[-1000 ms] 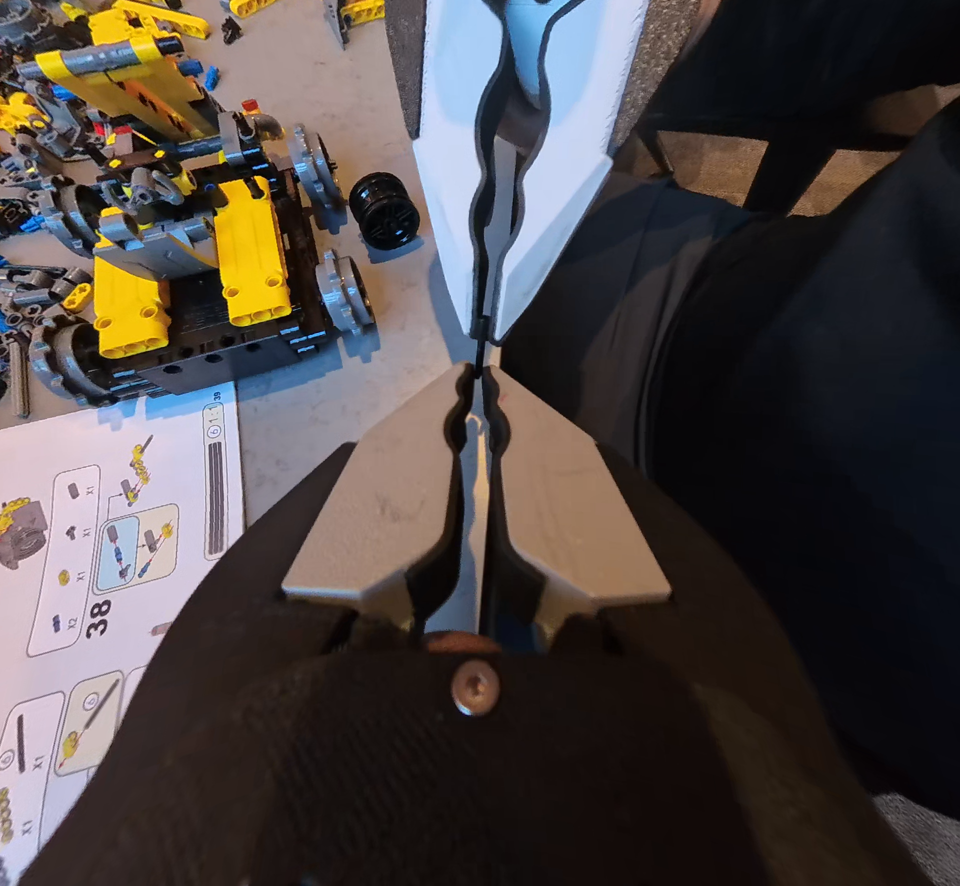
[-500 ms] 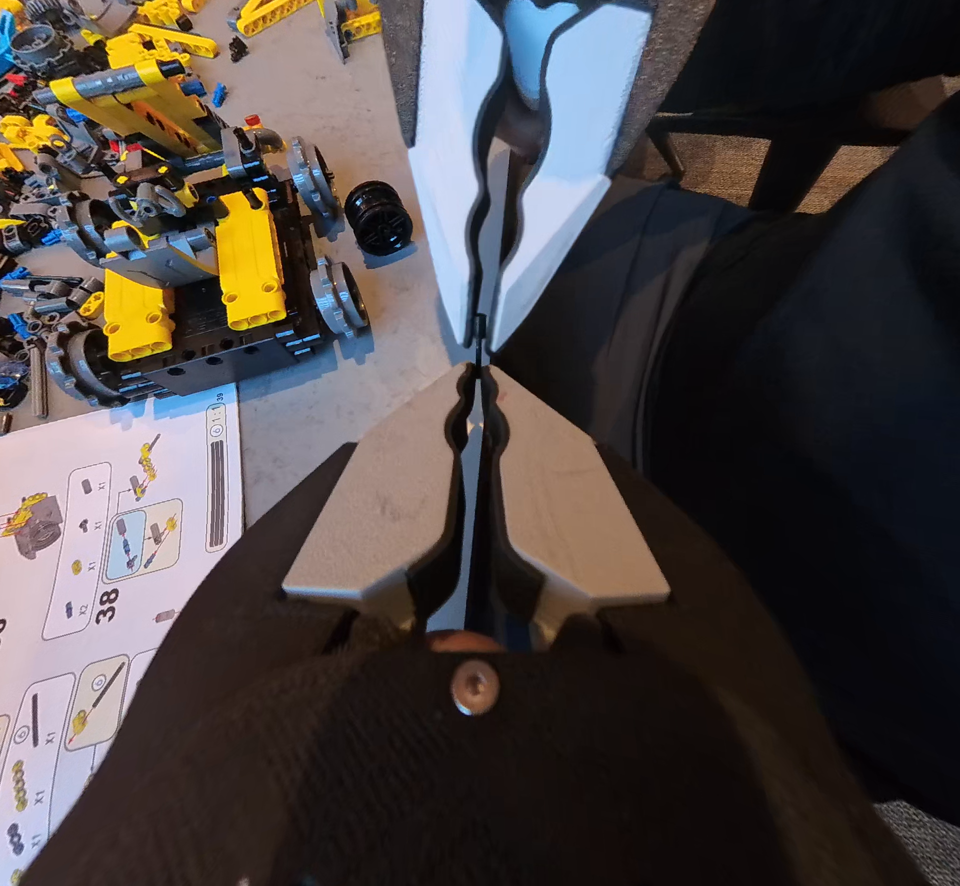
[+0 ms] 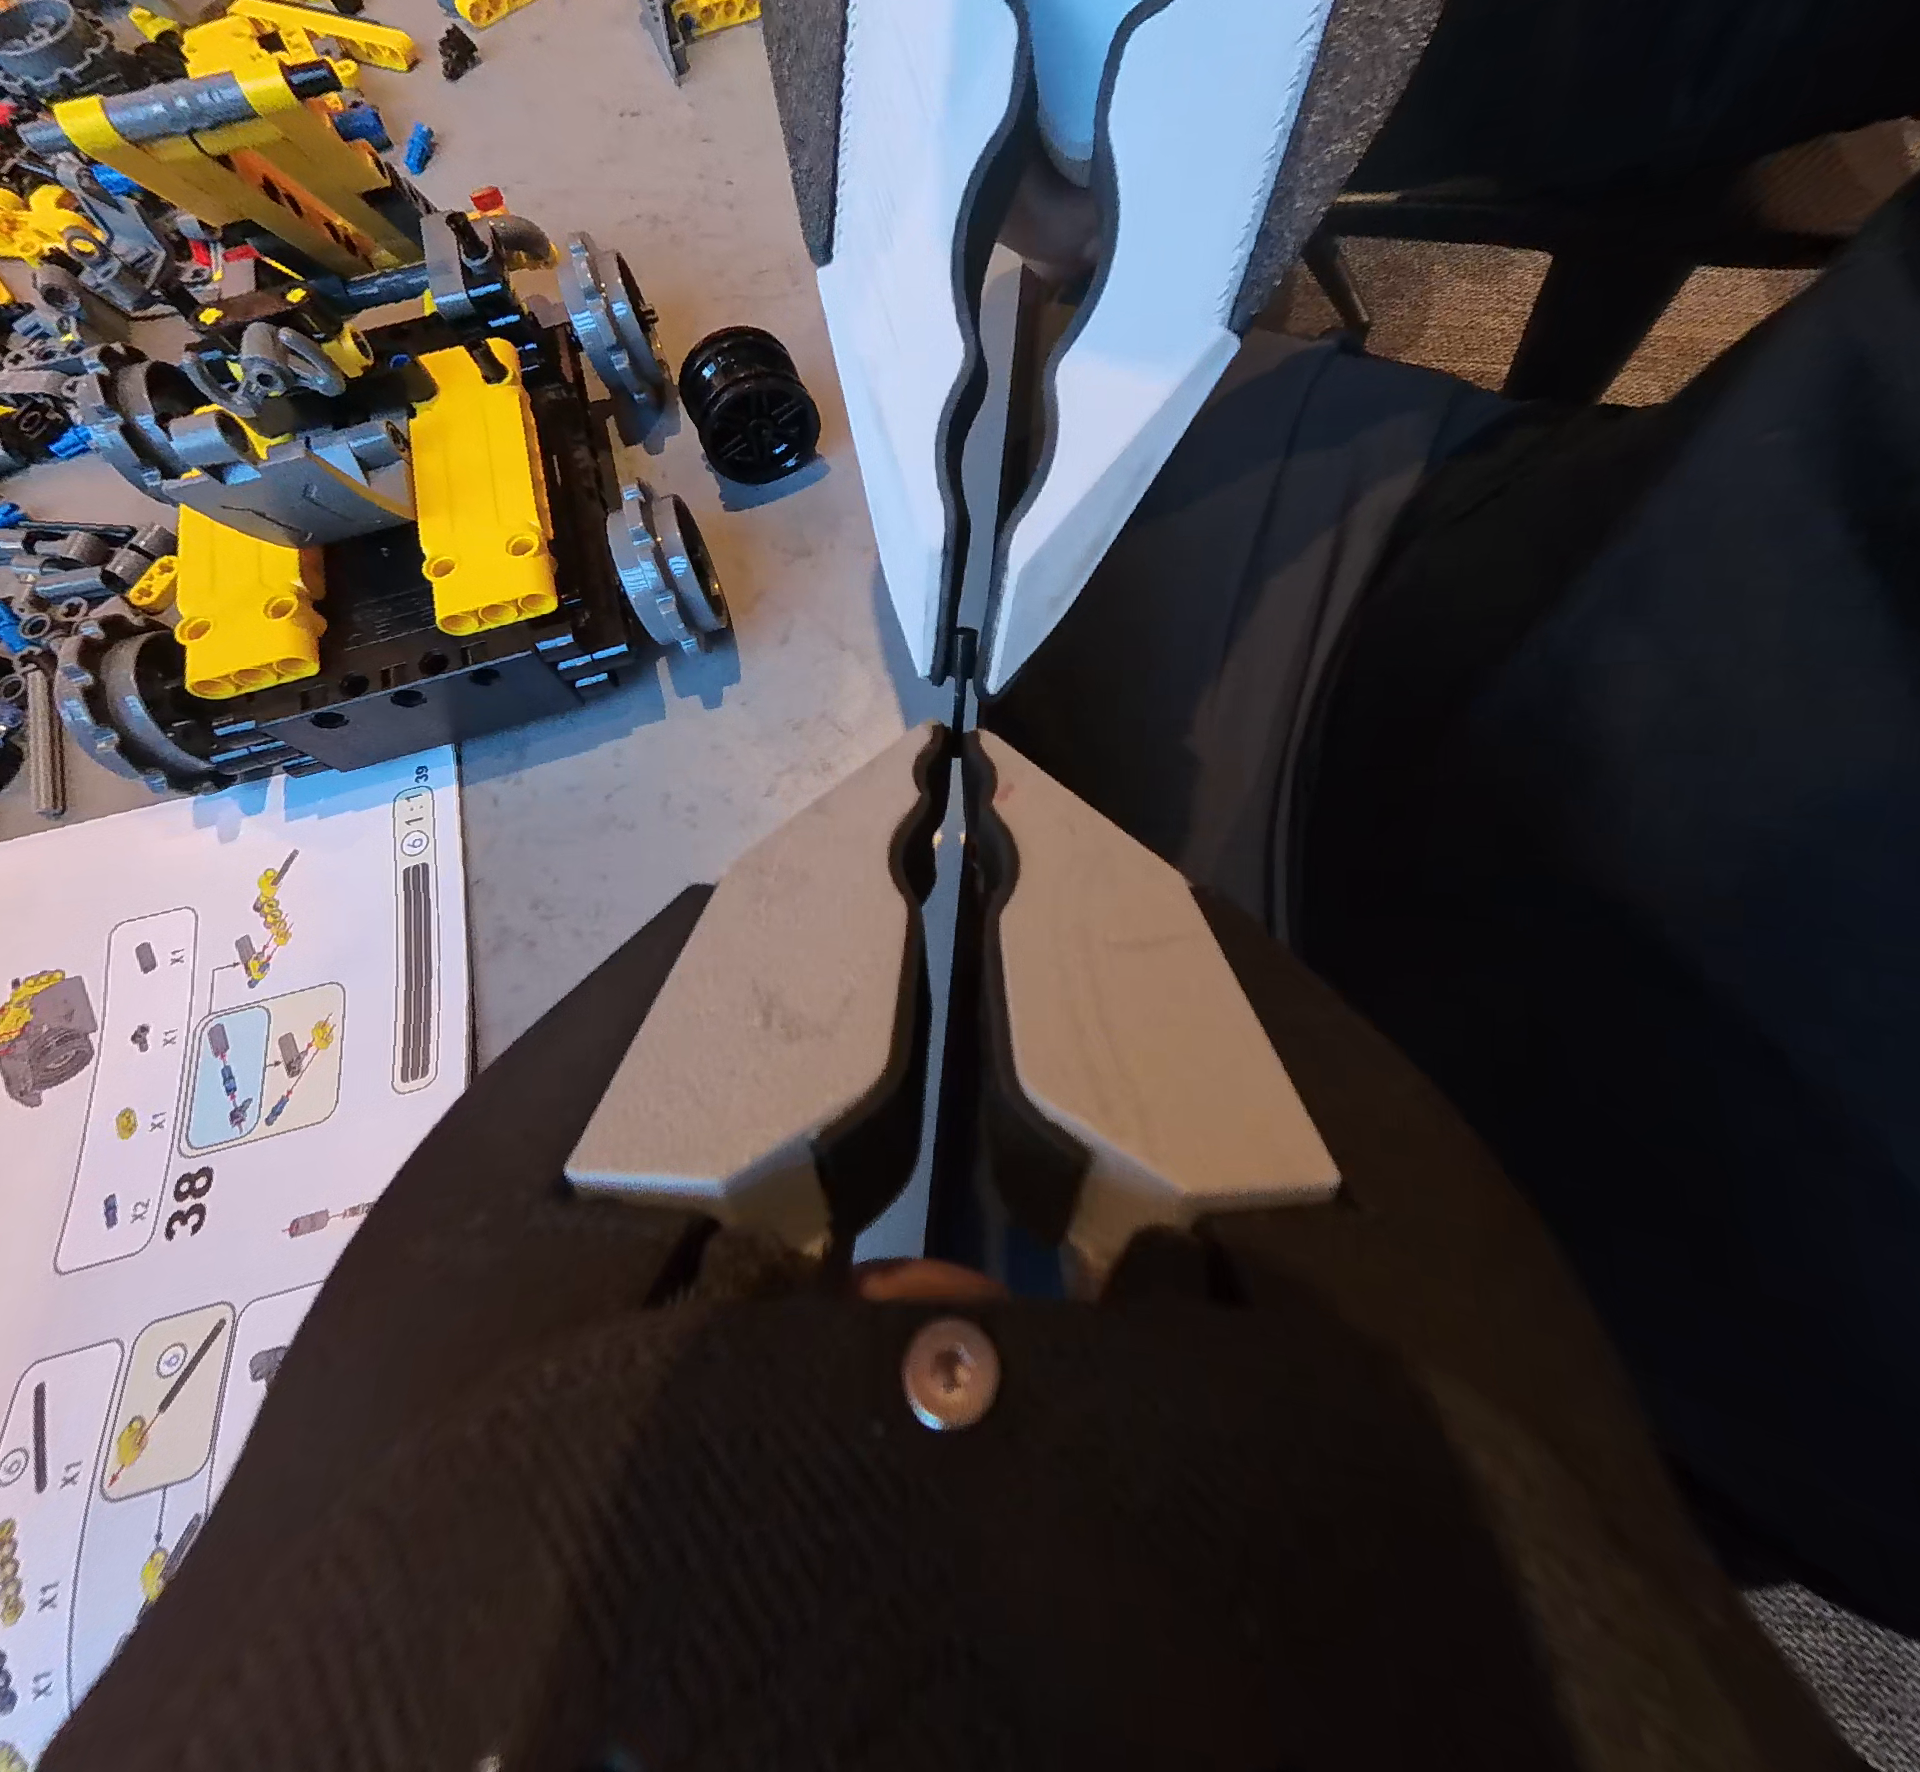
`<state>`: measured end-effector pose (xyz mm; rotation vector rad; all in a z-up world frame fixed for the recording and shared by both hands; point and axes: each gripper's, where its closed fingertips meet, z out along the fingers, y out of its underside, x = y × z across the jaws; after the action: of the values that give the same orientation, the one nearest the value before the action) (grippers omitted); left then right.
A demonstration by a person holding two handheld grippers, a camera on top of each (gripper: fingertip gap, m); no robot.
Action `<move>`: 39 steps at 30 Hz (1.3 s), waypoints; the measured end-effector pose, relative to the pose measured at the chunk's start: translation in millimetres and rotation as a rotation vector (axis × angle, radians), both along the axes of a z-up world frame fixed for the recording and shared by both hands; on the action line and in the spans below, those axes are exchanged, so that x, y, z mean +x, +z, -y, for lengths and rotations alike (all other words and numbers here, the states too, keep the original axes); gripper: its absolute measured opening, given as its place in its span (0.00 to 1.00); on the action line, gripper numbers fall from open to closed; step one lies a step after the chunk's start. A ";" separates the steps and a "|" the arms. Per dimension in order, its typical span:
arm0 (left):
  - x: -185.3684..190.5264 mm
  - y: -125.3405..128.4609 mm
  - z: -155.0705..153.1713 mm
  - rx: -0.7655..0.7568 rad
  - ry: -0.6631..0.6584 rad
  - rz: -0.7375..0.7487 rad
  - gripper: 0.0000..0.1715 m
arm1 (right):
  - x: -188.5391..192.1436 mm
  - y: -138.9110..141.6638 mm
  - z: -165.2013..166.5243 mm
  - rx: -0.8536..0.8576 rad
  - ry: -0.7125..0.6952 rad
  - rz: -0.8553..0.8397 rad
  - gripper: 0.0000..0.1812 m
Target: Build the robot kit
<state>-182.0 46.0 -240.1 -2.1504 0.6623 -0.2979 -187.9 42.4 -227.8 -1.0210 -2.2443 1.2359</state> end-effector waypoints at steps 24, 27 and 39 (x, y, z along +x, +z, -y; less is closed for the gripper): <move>-24.3 -33.1 0.3 -0.118 0.045 -0.047 0.08 | -13.0 -22.6 -7.4 0.334 0.189 0.152 0.02; -26.3 -33.0 2.3 -0.109 0.050 -0.030 0.08 | -15.9 -23.5 -5.1 0.378 0.241 0.163 0.02; -29.5 -32.9 7.6 -0.094 0.044 -0.037 0.07 | -20.0 -29.3 -7.3 0.472 0.322 0.234 0.02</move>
<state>-211.6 38.4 -273.0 -2.2618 0.6322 -0.2714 -207.9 49.7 -257.1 -0.6664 -2.7803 0.6541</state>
